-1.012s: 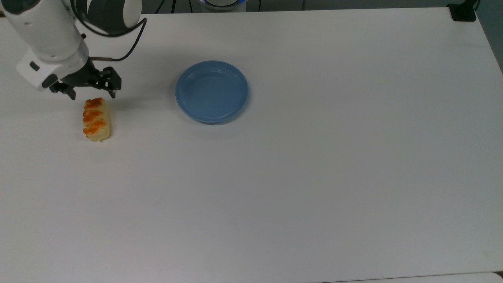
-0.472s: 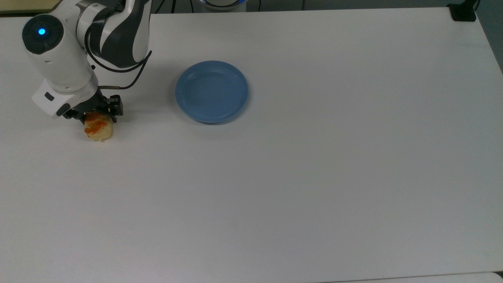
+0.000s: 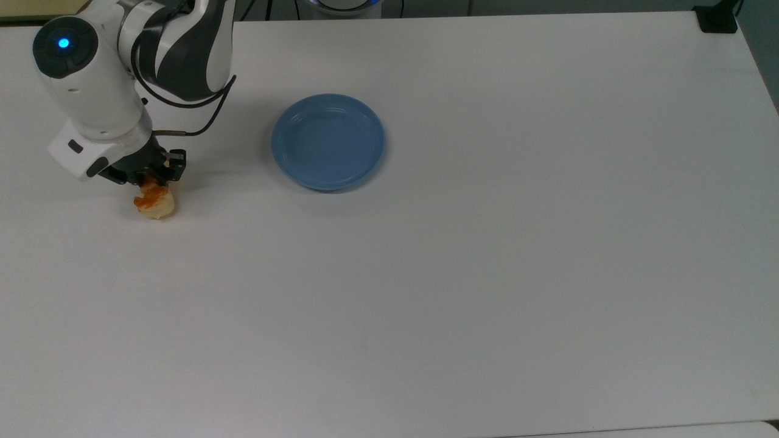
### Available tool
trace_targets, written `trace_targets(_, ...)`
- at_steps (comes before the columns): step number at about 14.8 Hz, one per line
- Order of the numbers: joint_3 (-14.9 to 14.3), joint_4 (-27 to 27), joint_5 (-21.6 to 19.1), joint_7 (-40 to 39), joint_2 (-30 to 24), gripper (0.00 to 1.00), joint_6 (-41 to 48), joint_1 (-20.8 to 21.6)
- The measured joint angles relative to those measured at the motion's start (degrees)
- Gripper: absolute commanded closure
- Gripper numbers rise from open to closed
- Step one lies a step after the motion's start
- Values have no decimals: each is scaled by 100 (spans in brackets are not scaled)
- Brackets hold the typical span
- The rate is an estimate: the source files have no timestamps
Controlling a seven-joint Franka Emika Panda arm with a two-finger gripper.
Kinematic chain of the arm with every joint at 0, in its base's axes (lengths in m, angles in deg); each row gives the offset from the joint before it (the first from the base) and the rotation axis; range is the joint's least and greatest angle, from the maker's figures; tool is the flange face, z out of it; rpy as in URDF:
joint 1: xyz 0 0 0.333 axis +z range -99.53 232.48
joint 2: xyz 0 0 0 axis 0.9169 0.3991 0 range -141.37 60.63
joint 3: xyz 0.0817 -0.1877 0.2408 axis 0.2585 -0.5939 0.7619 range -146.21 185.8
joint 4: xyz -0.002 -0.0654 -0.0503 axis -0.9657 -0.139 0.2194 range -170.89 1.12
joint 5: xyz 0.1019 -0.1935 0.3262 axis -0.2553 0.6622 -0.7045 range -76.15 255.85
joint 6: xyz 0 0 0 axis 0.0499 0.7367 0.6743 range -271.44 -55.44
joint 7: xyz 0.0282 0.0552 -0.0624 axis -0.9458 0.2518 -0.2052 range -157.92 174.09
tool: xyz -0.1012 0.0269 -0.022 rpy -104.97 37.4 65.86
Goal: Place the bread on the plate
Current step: 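Close the gripper on the bread roll and lift it, then carry the held bread roll over the blue plate and lower it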
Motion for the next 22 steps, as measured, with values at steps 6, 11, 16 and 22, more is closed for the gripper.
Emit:
trace_targets(6, 495, -541, -4, 905, -1012, 71, 809, 780)
trace_targets(11, 734, -1565, -2, 1453, -2005, 71, 965, 1550)
trace_targets(16, 740, -2384, 111, 1995, -2238, 68, 507, 1987)
trace_targets(22, 703, -2704, 481, 2308, -1974, 39, -228, 1917)
